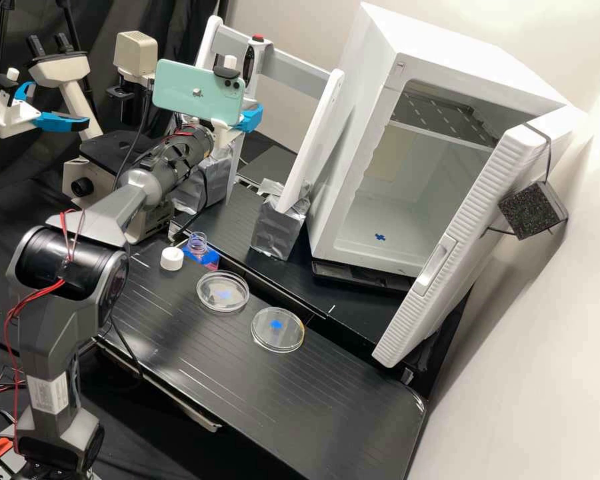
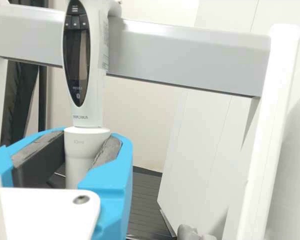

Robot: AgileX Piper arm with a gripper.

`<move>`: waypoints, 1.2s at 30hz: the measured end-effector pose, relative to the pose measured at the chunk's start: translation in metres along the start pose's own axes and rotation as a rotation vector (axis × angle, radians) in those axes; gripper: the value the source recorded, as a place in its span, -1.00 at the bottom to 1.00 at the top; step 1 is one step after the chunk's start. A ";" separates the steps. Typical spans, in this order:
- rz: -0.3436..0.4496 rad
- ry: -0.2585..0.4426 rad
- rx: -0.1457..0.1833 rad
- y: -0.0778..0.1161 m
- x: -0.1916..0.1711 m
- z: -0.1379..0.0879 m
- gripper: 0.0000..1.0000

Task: Use the pipette

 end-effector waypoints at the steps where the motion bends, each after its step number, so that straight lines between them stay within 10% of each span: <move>1: 0.000 0.000 0.000 0.000 0.000 0.000 -1.00; 36: 0.021 0.038 0.111 0.025 -0.011 -0.007 -1.00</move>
